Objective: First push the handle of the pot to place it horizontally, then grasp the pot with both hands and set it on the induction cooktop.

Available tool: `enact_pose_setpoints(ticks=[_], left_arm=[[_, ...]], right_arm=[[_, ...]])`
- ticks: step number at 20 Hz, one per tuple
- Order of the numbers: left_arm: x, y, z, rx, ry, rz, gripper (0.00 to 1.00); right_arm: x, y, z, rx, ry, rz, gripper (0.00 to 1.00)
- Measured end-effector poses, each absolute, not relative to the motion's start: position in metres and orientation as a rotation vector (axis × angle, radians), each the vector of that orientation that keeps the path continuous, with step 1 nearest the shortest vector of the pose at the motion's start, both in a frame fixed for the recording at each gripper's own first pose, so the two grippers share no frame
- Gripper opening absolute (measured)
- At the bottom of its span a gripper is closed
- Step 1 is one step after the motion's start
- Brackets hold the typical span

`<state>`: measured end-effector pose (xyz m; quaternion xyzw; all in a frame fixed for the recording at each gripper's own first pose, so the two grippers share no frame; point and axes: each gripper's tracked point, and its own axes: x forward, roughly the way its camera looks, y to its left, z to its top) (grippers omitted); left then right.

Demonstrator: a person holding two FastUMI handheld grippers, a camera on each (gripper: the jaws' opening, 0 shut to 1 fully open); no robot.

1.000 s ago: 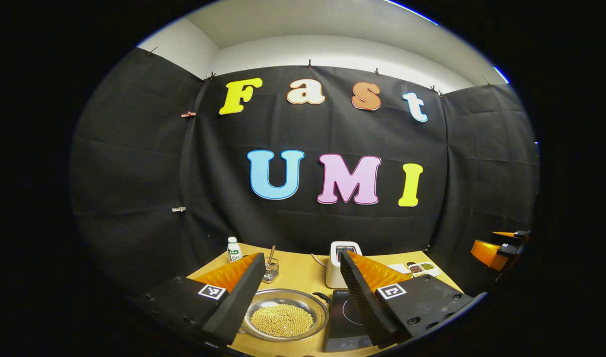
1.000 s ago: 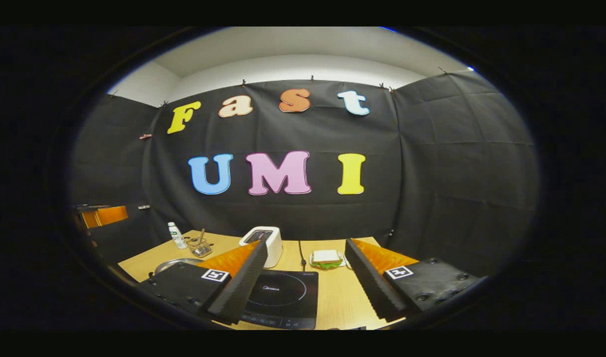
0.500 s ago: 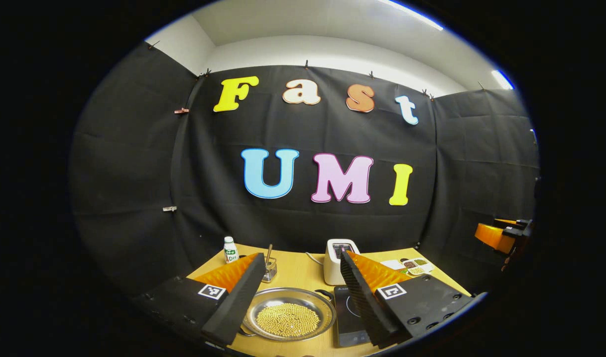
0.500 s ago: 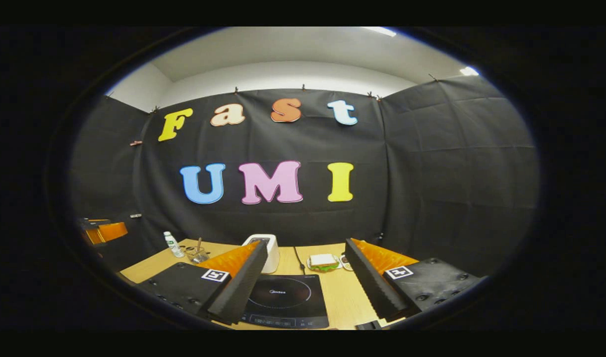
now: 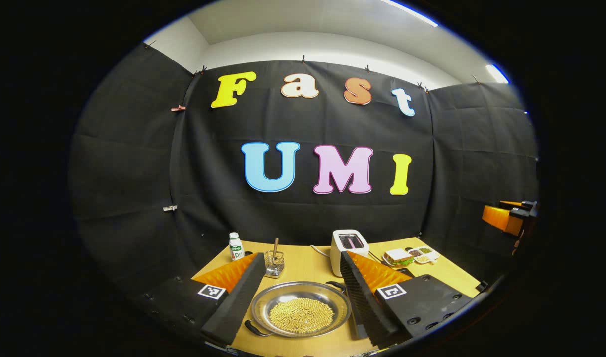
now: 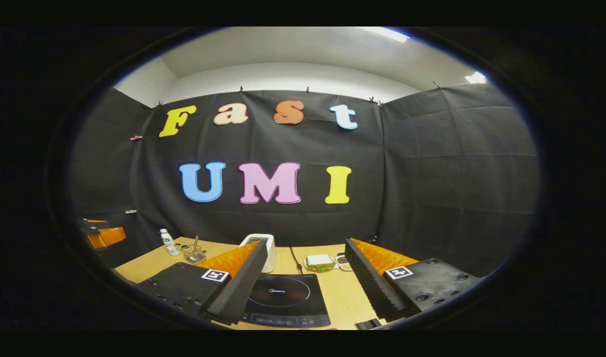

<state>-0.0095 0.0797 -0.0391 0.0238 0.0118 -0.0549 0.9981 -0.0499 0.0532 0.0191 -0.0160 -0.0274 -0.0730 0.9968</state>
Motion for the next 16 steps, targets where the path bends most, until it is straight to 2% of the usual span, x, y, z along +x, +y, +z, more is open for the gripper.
enact_pose_setpoints(ticks=[3, 4, 11, 13, 15, 16], left_arm=[[-0.009, 0.081, -0.047, 0.048, 0.043, -0.129, 0.95], [-0.009, 0.082, -0.05, 0.048, 0.05, -0.139, 0.95], [-0.004, 0.095, -0.08, 0.033, 0.131, -0.181, 0.95], [-0.003, 0.096, -0.091, 0.022, 0.156, -0.204, 0.92], [-0.005, 0.097, -0.105, 0.022, 0.196, -0.242, 0.83], [-0.005, 0.099, -0.116, 0.026, 0.22, -0.25, 0.73]], right_arm=[[-0.05, 0.06, 0.014, -0.044, -0.048, -0.14, 0.93], [-0.05, 0.061, 0.013, -0.042, -0.046, -0.14, 0.98], [-0.052, 0.07, -0.003, -0.035, -0.019, -0.163, 0.98], [-0.052, 0.073, -0.008, -0.039, -0.009, -0.164, 0.98], [-0.052, 0.076, -0.014, -0.037, 0.004, -0.165, 0.98], [-0.052, 0.078, -0.016, -0.036, 0.009, -0.165, 0.98]])
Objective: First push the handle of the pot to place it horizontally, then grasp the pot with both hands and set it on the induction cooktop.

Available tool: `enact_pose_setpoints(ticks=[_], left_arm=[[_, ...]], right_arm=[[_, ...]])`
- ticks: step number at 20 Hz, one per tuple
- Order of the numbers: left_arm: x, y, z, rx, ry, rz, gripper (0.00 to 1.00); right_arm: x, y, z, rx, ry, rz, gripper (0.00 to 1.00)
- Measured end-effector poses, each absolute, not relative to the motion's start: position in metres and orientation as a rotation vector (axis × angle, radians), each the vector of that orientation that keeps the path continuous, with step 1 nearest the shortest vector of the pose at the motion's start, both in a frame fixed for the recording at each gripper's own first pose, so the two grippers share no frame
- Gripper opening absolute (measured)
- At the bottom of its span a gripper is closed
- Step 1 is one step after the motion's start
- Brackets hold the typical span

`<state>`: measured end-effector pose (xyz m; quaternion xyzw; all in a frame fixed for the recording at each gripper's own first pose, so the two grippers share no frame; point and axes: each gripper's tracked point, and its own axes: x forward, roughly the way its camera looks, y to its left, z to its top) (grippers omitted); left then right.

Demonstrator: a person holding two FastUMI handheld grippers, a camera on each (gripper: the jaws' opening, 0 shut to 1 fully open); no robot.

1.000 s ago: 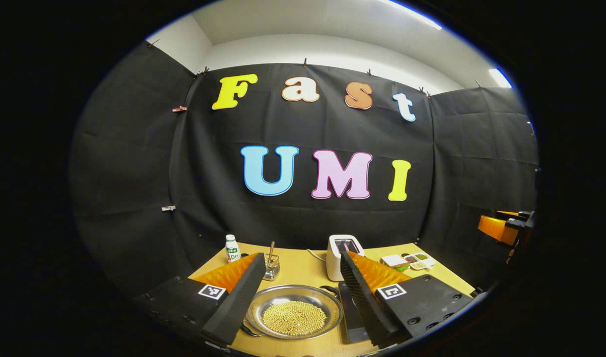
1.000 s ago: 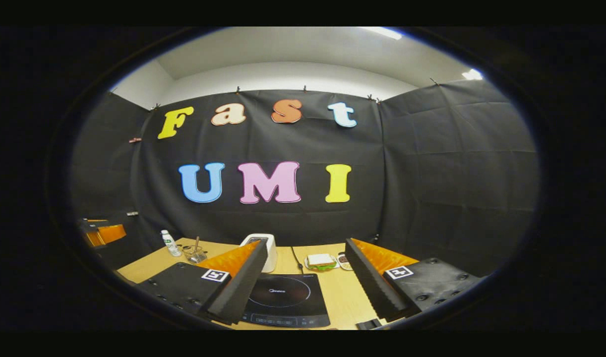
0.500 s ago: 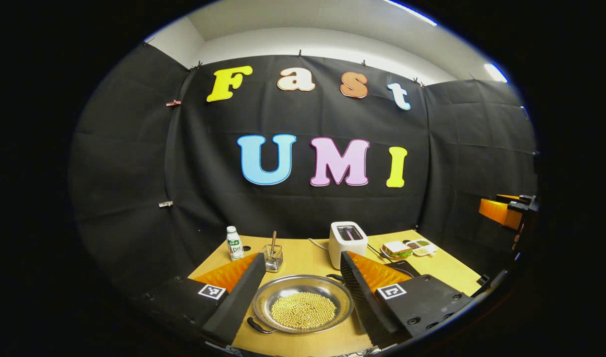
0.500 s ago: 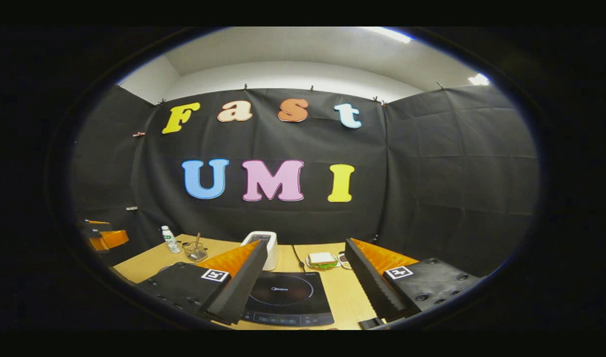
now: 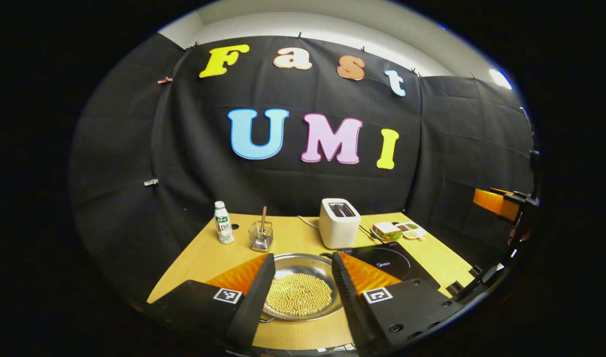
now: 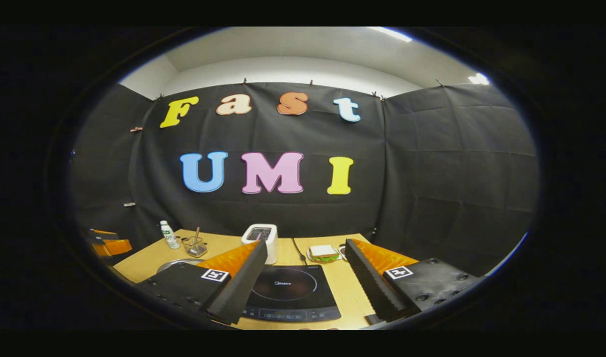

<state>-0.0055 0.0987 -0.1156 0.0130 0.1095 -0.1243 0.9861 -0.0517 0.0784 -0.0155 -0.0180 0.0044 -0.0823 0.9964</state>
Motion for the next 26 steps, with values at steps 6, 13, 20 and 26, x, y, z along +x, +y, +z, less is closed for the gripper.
enact_pose_setpoints(ticks=[6, 13, 20, 26], left_arm=[[-0.02, 0.111, -0.179, -0.014, 0.366, -0.254, 0.31], [-0.037, 0.127, -0.24, -0.028, 0.527, -0.248, 0.05], [-0.04, 0.132, -0.3, -0.056, 0.701, -0.298, 0.05], [-0.034, 0.133, -0.338, 0.048, 0.823, -0.371, 0.05]], right_arm=[[-0.055, 0.083, -0.033, -0.03, 0.043, -0.178, 0.98], [-0.053, 0.09, -0.052, -0.041, 0.089, -0.173, 0.98], [-0.037, 0.107, -0.074, -0.003, 0.161, -0.15, 0.98], [-0.025, 0.121, -0.082, -0.027, 0.184, -0.139, 0.99]])
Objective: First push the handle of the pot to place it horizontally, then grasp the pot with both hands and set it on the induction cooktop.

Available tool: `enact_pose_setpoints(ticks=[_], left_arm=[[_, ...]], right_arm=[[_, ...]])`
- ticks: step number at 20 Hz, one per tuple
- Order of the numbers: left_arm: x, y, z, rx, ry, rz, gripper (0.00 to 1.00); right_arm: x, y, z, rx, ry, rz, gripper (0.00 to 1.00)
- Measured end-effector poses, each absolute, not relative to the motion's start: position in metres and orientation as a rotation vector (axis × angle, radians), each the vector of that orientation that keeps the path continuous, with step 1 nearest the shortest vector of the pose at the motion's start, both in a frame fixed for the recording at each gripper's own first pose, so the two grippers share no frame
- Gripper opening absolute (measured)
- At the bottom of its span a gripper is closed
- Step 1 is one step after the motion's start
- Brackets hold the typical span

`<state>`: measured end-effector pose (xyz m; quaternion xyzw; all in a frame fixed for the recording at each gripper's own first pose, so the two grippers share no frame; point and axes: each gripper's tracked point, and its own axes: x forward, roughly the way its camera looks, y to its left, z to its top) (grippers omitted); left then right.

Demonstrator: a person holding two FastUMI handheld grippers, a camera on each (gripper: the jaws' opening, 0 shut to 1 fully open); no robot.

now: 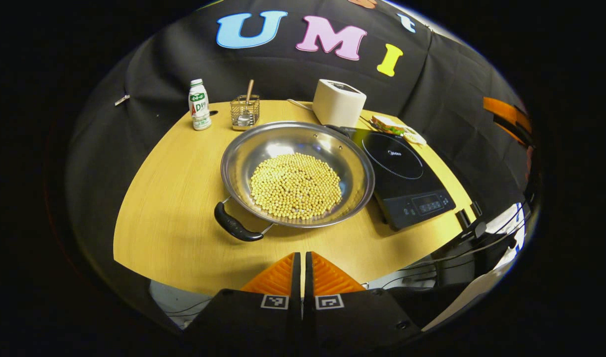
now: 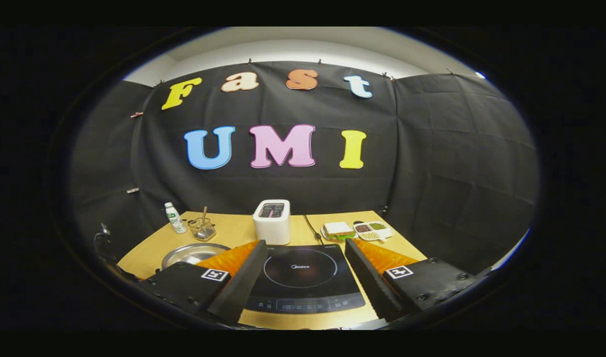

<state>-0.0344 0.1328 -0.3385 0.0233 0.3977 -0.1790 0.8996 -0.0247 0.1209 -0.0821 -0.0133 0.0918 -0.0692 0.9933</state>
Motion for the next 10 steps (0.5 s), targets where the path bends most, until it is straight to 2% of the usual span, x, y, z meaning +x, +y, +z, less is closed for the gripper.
enact_pose_setpoints(ticks=[4, 5, 6, 7, 10], left_arm=[[-0.015, 0.142, -0.358, 0.07, 0.888, -0.361, 0.06], [-0.014, 0.144, -0.363, 0.082, 0.919, -0.372, 0.03], [-0.013, 0.143, -0.365, 0.097, 0.93, -0.386, 0.05], [-0.006, 0.145, -0.365, 0.12, 0.928, -0.386, 0.05], [0.002, 0.147, -0.37, 0.149, 0.935, -0.392, 0.05]], right_arm=[[-0.028, 0.124, -0.092, -0.062, 0.212, -0.136, 0.98], [-0.03, 0.124, -0.094, -0.068, 0.218, -0.136, 0.99], [-0.031, 0.123, -0.095, -0.074, 0.222, -0.138, 0.95], [-0.031, 0.121, -0.097, -0.077, 0.225, -0.143, 0.98], [-0.03, 0.119, -0.1, -0.074, 0.233, -0.152, 0.96]])
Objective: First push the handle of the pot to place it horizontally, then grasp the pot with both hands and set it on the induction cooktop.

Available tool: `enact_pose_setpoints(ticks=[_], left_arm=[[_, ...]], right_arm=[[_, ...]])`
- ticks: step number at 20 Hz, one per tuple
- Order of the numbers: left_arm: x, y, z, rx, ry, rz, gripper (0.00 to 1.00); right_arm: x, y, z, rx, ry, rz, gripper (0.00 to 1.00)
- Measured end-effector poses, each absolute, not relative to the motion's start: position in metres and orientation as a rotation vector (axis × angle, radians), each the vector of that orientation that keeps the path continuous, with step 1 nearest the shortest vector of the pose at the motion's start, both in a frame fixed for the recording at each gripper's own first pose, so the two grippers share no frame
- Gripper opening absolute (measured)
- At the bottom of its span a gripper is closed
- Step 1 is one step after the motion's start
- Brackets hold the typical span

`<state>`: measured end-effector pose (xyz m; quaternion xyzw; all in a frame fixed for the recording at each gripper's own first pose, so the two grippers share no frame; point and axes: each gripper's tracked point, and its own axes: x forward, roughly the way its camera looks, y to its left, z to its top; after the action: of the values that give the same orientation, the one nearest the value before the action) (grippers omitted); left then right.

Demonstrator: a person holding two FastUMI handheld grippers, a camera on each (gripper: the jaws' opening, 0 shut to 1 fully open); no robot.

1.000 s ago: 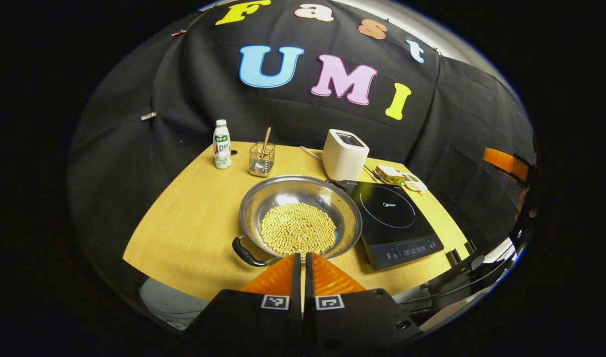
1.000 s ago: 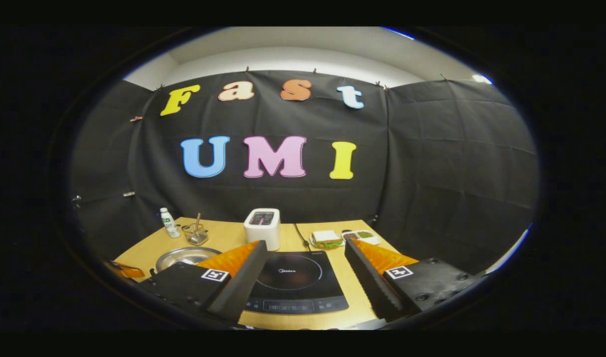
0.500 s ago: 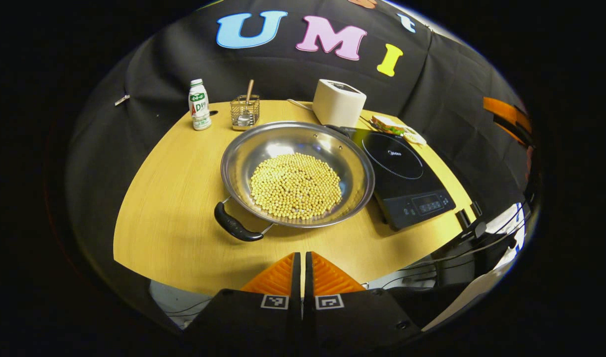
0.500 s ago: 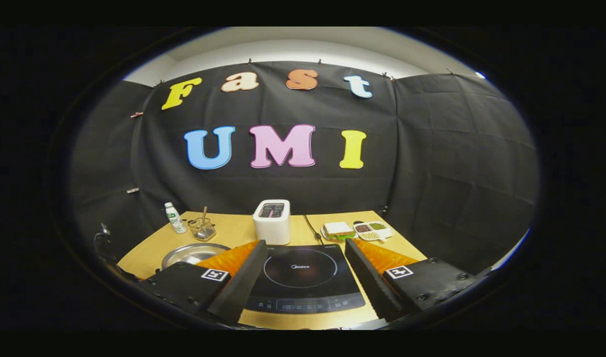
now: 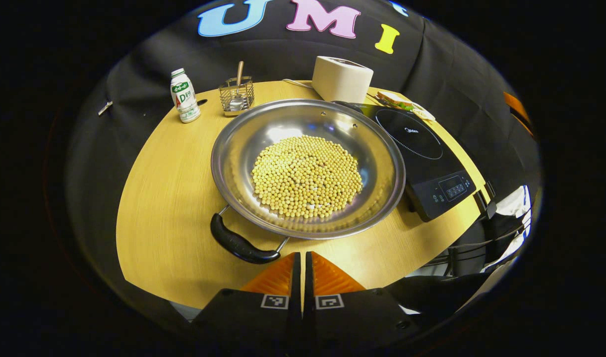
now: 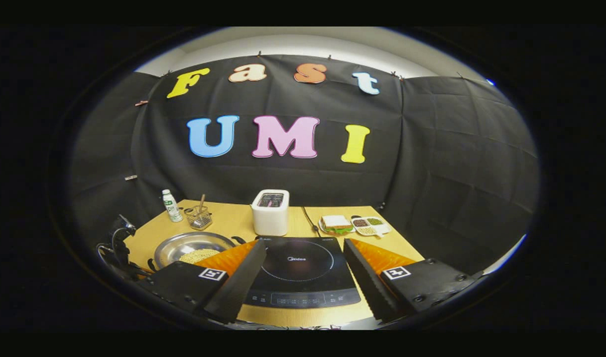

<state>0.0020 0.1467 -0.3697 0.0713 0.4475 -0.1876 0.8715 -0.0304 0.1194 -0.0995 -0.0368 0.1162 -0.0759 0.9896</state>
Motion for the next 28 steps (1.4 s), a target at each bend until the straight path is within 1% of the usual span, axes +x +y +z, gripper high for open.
enact_pose_setpoints(ticks=[1, 4, 7, 11, 18, 28], left_arm=[[0.004, 0.146, -0.371, 0.144, 0.943, -0.398, 0.05], [0.01, 0.141, -0.373, 0.12, 0.962, -0.413, 0.07], [0.02, 0.146, -0.371, 0.153, 0.946, -0.402, 0.05], [0.025, 0.153, -0.37, 0.142, 0.95, -0.394, 0.05], [0.038, 0.179, -0.37, 0.138, 0.945, -0.345, 0.05], [0.076, 0.219, -0.372, 0.017, 0.953, -0.25, 0.05]], right_arm=[[-0.03, 0.118, -0.1, -0.071, 0.235, -0.155, 0.98], [-0.028, 0.117, -0.1, -0.07, 0.235, -0.162, 0.98], [-0.027, 0.115, -0.101, -0.073, 0.237, -0.167, 0.98], [-0.028, 0.115, -0.118, -0.074, 0.285, -0.165, 0.98], [-0.021, 0.119, -0.123, -0.063, 0.295, -0.161, 0.98], [-0.01, 0.142, -0.152, -0.034, 0.357, -0.135, 0.98]])
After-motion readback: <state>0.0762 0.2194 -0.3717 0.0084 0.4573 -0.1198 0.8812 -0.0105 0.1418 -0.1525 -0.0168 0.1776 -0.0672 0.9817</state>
